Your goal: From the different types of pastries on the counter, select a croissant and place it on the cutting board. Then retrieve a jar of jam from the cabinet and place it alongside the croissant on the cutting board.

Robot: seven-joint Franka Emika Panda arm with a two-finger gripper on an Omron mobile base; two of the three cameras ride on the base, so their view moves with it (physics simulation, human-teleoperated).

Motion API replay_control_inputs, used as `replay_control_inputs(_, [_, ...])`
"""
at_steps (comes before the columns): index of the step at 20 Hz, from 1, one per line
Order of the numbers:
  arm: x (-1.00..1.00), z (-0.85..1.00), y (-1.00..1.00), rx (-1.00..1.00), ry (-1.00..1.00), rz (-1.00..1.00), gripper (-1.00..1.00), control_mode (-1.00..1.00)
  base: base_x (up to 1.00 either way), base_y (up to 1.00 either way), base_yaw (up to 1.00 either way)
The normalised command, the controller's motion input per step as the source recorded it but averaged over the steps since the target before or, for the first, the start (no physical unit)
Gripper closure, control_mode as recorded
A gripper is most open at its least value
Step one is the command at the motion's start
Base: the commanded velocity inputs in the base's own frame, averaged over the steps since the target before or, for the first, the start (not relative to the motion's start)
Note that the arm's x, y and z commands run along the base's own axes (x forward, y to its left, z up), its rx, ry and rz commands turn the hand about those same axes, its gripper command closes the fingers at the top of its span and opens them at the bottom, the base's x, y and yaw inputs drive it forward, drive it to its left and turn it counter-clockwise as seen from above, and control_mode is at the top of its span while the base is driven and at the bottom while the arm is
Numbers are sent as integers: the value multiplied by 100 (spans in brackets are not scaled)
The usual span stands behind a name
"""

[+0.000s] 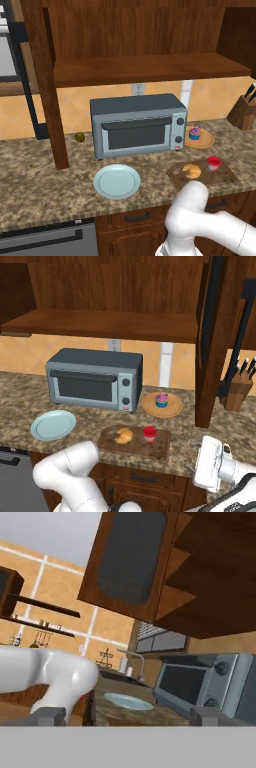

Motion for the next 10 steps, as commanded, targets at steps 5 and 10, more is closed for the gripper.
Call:
replay_control_inputs(5, [-94,47,-43,28,-3,-24,-100,-100,0,0,0])
replay_control_inputs(10, [-72,30,-15,17,-2,-12,-100,-100,0,0,0])
